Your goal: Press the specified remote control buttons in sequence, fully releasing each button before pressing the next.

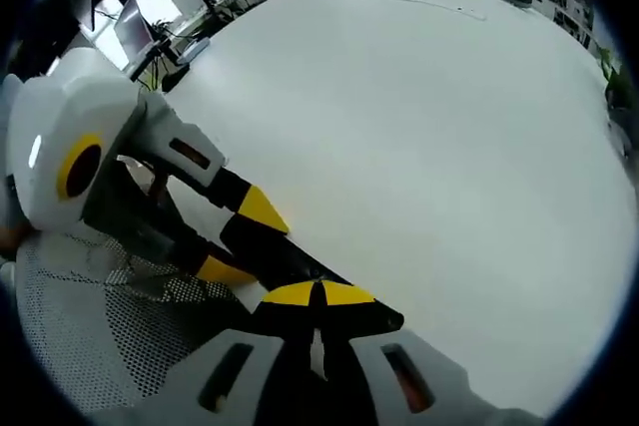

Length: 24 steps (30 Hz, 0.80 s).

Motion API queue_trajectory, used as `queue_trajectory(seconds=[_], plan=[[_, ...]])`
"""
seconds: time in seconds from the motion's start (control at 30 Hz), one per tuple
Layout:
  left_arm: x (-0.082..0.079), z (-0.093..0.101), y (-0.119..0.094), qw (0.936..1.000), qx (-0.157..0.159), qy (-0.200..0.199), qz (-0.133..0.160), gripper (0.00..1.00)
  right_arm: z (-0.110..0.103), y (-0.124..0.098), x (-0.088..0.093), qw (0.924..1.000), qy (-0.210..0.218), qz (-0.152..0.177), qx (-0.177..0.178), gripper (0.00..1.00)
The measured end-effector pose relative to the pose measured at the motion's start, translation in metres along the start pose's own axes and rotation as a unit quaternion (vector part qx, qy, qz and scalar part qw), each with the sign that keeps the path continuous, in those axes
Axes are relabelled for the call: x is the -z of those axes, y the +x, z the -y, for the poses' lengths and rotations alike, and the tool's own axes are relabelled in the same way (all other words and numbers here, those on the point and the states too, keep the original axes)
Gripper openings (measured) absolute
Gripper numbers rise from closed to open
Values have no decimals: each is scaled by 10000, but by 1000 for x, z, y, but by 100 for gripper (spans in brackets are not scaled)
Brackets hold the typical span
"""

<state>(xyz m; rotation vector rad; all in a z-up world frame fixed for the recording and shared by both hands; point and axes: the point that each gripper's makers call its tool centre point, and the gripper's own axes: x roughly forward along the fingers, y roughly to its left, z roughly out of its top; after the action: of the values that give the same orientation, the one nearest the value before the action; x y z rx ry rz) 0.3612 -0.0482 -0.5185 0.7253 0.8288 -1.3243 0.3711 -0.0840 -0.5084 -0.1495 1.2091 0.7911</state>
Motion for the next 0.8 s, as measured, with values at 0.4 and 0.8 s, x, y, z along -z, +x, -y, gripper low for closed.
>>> queue_trajectory(seconds=[0.4, 0.8], plan=[[0, 0, 0, 10000, -4, -33, 7, 24, 2, -2, 4, 9999, -136, -68, 37, 0], [0, 0, 0, 10000, 12, -19, 19, 24, 2, -3, 4, 9999, -159, 0, -45, 0]])
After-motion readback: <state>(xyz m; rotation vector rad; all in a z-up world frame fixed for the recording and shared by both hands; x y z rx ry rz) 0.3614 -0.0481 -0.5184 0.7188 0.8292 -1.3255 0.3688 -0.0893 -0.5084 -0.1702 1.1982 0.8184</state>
